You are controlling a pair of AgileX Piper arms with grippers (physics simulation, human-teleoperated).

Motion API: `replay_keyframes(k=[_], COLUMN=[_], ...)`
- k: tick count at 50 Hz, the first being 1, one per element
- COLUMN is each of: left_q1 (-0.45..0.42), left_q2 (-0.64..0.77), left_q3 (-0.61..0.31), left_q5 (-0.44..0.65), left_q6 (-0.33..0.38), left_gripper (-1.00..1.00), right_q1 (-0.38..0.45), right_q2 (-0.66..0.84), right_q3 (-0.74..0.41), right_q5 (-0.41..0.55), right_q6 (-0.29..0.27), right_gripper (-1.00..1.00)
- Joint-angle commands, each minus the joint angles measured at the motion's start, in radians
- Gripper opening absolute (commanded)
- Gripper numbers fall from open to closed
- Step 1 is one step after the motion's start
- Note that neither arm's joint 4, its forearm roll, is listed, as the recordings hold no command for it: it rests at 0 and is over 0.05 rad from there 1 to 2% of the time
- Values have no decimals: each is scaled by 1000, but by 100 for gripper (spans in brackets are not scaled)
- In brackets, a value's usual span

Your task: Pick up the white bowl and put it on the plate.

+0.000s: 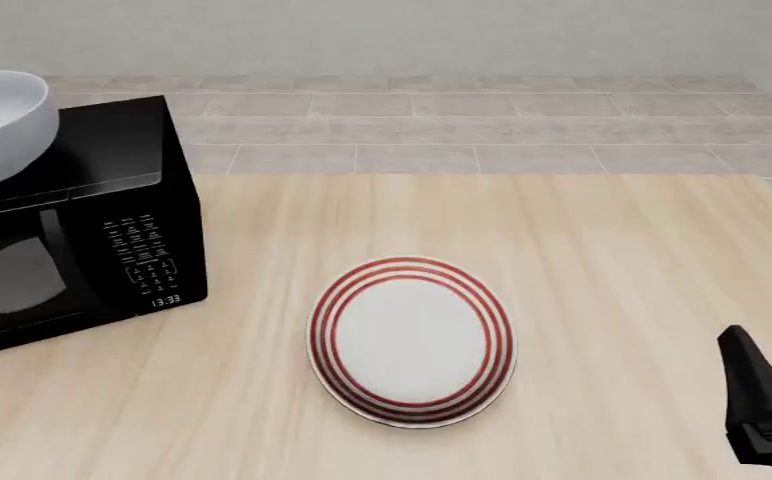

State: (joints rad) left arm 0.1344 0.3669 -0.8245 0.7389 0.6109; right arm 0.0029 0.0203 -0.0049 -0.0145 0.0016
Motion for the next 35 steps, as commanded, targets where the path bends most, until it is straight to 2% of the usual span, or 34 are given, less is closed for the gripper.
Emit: replay_keyframes(k=[1, 2, 3, 6, 8, 10, 11, 12, 15, 18, 20, 22, 24, 26, 28, 29, 31, 33, 35], left_q1=[9, 2, -19, 8, 20, 38, 61, 53, 57, 32, 24, 34, 41, 44, 81, 86, 79, 117, 111], left_q2=[90, 80, 110, 143, 197, 220, 216, 241, 259, 320, 303, 271, 276, 285, 335, 372, 382, 399, 414], left_q3=[-130, -112, -176, -219, -294, -328, -299, -344, -369, -496, -469, -400, -394, -409, -466, -529, -564, -568, -584], left_q5=[107, 114, 175, 183, 197, 201, 175, 200, 210, 280, 279, 263, 271, 290, 300, 328, 334, 310, 320], left_q6=[142, 164, 169, 230, 219, 260, 273, 289, 288, 286, 341, 397, 402, 419, 404, 373, 383, 419, 419], left_gripper=[100, 100, 100, 100, 100, 100, 100, 100, 100, 100, 100, 100, 100, 100, 100, 100, 100, 100, 100], right_q1=[-2, -2, -2, -3, -2, -2, -2, -2, -3, -2, -2, -2, -2, -2, -2, -2, -2, -2, -2], right_q2=[-5, -4, -4, -5, -4, -5, -4, -4, -5, -4, -4, -4, -4, -5, -4, -4, -4, -4, -4], right_q3=[1, 1, 1, 1, 1, 1, 1, 1, 1, 1, 1, 1, 1, 1, 1, 1, 1, 1, 1], right_q5=[4, 4, 4, 4, 4, 4, 4, 4, 4, 4, 4, 4, 4, 4, 4, 4, 4, 4, 4], right_q6=[-2, -2, -2, -2, -2, -2, -2, -2, -2, -2, -2, -2, -2, -2, -2, -2, -2, -2, -2], right_gripper=[100, 100, 100, 100, 100, 100, 100, 100, 100, 100, 100, 100, 100, 100, 100, 100, 100, 100, 100])
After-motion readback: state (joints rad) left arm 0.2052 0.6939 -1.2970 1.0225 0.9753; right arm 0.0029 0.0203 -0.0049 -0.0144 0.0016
